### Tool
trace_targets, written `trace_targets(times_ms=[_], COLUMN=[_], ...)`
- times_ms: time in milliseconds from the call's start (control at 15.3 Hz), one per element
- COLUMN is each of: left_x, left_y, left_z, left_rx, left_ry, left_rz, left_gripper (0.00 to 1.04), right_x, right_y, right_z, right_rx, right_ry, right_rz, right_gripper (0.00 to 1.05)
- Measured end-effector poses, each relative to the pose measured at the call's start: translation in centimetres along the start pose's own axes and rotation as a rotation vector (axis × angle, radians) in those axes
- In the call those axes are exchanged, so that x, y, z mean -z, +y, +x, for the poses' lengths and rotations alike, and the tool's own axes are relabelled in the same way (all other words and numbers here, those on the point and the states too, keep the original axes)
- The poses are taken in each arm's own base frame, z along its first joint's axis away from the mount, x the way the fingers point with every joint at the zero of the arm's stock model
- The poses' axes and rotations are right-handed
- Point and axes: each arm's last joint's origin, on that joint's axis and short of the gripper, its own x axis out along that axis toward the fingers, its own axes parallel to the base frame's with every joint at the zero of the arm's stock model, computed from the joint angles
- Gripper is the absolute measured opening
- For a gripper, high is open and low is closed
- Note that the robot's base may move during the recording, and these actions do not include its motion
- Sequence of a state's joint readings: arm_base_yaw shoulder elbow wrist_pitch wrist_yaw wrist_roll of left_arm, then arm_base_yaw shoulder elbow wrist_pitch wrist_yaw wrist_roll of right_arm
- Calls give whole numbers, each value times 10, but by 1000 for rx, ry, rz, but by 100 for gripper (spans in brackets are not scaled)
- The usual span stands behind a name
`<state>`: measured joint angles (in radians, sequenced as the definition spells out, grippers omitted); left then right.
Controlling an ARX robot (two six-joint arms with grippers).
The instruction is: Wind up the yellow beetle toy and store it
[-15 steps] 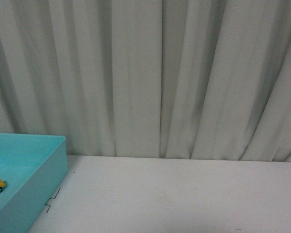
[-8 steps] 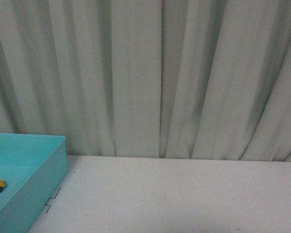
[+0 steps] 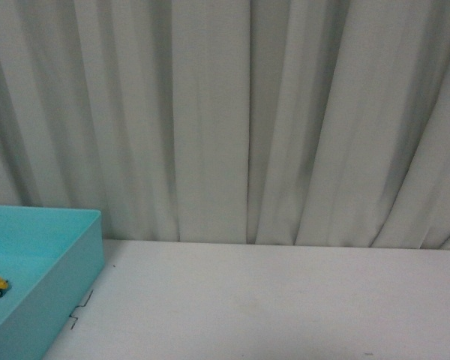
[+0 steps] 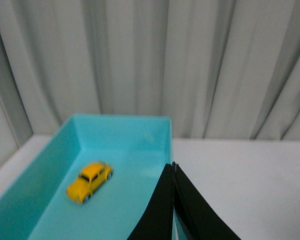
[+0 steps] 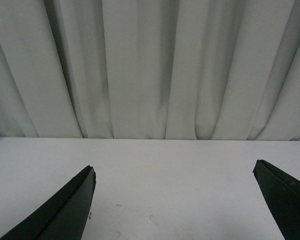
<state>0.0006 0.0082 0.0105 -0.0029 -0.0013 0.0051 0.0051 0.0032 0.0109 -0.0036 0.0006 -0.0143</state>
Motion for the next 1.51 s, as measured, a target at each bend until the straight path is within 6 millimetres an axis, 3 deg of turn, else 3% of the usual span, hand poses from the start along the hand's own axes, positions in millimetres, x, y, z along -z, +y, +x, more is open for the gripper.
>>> trace_targets(times_ms=[393,851,916,1506], left_x=[0,0,0,0], left_y=[0,0,0,0], left_z=[0,0,0,0], left_rx=[1,0,0,1], left_ry=[-2,-2,-2,-3], left_rz=[-1,-2,-1,-2], left_gripper=[5,93,100,98], right_x=[0,0,0,0], right_y=[0,0,0,0], right_z=[0,0,0,0], right_rx=[0,0,0,0], right_ry=[0,0,0,-1], right_rz=[0,0,0,0], right_gripper=[98,98,98,98])
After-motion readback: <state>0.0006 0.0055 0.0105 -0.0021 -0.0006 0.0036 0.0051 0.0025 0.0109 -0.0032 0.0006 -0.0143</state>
